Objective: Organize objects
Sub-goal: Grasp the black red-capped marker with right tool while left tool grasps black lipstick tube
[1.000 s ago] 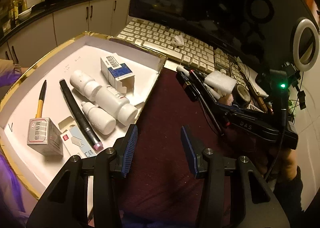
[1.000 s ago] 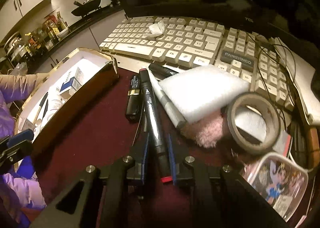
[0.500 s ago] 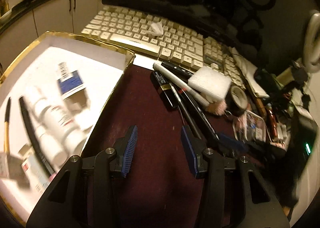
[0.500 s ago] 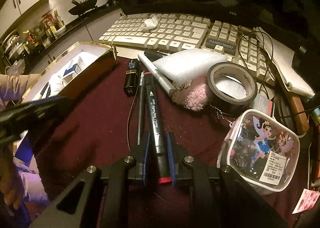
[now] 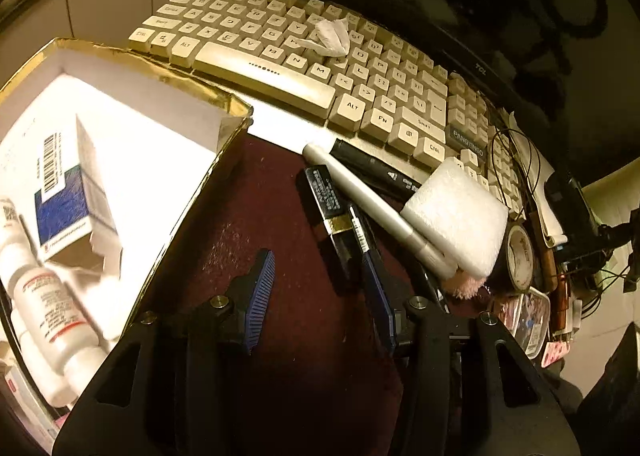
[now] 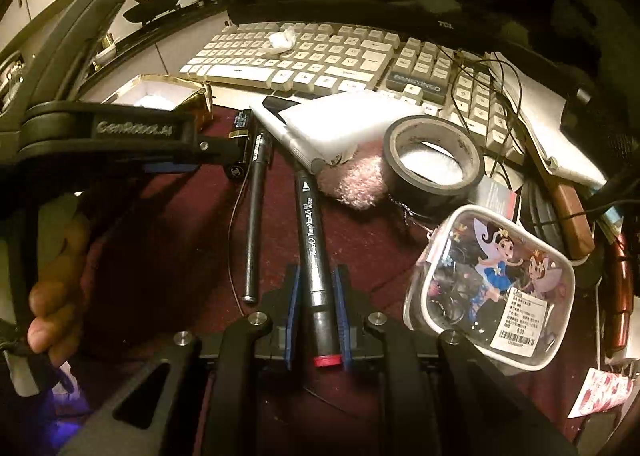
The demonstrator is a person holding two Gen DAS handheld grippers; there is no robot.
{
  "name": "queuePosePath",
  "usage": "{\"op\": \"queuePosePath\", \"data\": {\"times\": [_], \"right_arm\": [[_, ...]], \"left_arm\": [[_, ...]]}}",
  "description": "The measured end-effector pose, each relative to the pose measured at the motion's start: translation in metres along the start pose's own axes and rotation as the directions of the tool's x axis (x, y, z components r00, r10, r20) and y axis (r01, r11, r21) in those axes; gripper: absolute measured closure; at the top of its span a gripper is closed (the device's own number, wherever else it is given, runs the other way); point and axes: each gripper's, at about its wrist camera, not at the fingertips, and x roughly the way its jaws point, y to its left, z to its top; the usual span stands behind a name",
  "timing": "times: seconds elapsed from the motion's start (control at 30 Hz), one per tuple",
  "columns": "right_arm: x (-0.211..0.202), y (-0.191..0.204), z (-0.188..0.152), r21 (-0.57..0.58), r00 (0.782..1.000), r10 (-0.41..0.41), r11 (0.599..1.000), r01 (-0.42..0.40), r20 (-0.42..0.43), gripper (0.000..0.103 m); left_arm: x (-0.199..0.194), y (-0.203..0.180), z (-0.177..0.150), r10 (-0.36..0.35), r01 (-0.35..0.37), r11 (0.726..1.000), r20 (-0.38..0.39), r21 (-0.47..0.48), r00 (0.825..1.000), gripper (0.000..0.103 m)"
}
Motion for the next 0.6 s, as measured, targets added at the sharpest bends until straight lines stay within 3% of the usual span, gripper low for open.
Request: {"op": "queuePosePath", "data": {"times": [0.33,0.37,0.43,0.5,0.6], "right_arm": [[-0.001,0.000,0.006,0.025,0.998,0.064,0.998,-0.064,0.018,0.087],[0.000,0.000,0.008,0.023,0.998,0.062,0.998,-0.062,0.018,0.087],[0.002,0.002,0.011,0.019,0.998,0.059,0.998,-0.059,0.013,0.087],[0.006,0.003,0.014,0.015,0.998,0.059,0.998,-0.059,0.007,0.086],[0.013,0.005,0.016,0.011,0.999,0.049,0.999,-0.049,-0.007,0.086]], "left_arm": [[0.009,-0.003,0.014,0.006,-0.005,1.000,0.024,-0.025,1.000,0.058],[0.010,-0.004,0.015,0.015,-0.014,1.000,0.023,-0.013,1.000,0.060],[0.013,-0.007,0.016,0.026,-0.026,1.000,0.018,0.006,0.999,0.077],[0.014,-0.004,0.016,0.040,-0.040,0.999,0.018,0.006,0.999,0.084],[0.010,-0.001,0.011,0.047,-0.047,0.999,0.007,0.015,0.999,0.085]]}}
